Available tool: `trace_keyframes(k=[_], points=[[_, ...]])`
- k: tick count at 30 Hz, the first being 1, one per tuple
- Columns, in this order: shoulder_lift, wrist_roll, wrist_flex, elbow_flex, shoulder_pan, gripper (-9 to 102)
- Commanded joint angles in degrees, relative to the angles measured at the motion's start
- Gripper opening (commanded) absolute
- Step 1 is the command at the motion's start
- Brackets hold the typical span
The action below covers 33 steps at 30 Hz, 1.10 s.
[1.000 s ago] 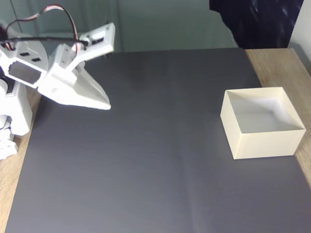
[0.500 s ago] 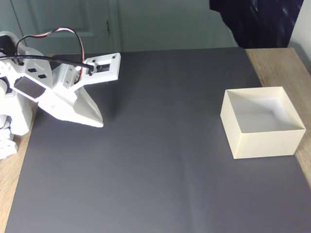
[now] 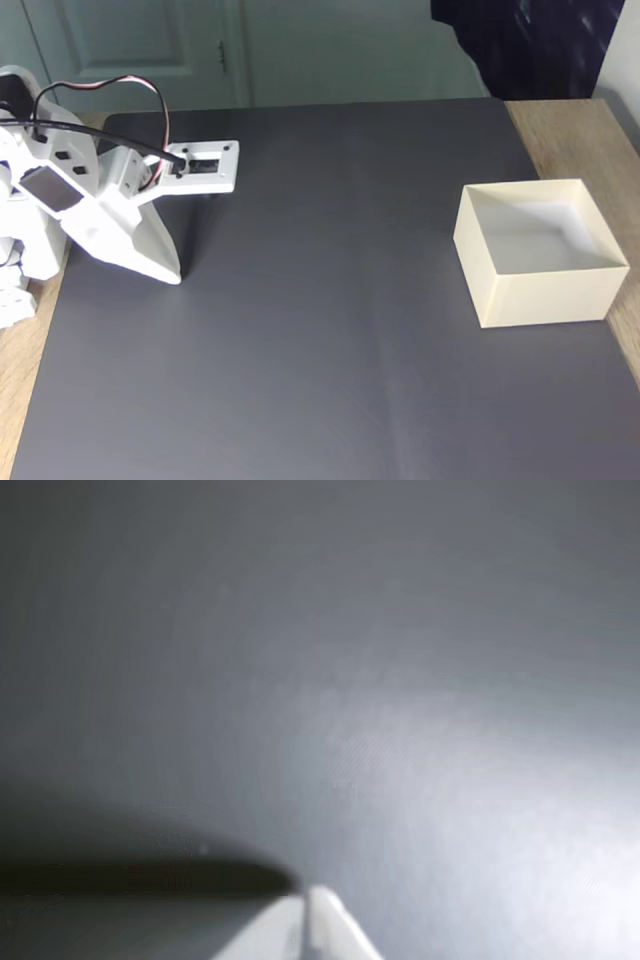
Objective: Grasp a cube block and put it in the white box.
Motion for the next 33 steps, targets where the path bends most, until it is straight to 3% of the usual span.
trace_keyframes(k=[1, 8, 33], points=[[0.4, -0.9, 3.1, -0.3, 0.4, 2], [0.4, -5.1, 3.9, -0.3, -0.8, 4], [0.4, -5.1, 3.9, -0.2, -1.1, 4]])
